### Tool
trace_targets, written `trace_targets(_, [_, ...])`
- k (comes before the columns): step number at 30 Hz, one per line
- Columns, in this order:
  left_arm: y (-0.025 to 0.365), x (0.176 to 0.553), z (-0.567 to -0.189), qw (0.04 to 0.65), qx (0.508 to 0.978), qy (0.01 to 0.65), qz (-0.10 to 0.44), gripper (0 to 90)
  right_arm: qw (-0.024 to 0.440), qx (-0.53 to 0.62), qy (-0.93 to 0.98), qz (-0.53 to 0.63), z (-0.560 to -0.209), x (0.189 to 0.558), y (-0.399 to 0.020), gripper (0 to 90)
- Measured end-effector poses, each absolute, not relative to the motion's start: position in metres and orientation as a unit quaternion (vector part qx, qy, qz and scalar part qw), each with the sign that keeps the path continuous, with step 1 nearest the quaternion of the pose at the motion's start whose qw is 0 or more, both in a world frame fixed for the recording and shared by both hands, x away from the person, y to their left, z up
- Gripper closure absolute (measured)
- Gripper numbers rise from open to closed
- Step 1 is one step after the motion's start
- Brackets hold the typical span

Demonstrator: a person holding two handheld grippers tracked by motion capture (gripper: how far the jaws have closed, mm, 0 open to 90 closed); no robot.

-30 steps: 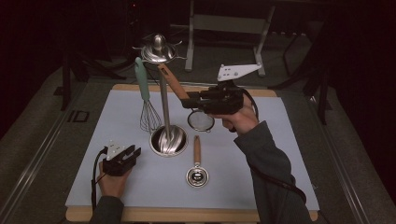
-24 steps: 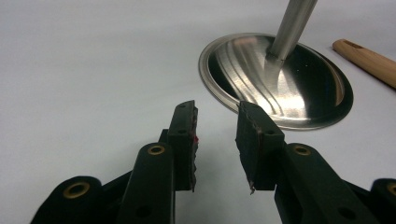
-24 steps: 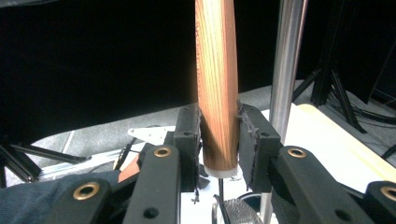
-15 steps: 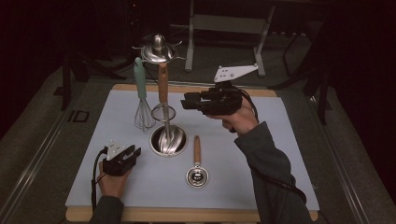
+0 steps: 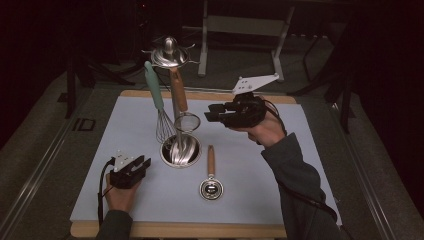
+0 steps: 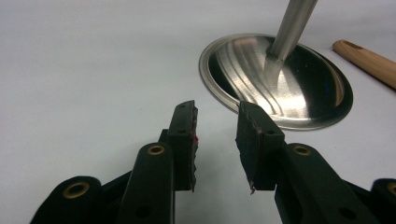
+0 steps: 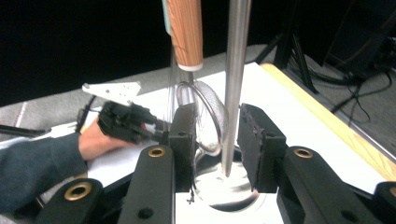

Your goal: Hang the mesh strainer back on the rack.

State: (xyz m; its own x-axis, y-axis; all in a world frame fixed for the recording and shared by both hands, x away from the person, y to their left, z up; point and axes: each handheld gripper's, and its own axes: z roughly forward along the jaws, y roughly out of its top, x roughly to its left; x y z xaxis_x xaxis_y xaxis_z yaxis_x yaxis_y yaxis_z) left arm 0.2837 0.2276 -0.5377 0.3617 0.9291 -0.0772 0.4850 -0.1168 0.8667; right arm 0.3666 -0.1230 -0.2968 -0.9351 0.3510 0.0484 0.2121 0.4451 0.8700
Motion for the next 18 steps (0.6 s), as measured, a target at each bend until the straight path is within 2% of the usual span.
trace_targets(18, [0.229,0.284,-0.537,0.435,0.7,0.504,0.257,67.8,0.118,0.189,0.888,0.402,-0.326,0.367,-0.135,64.6])
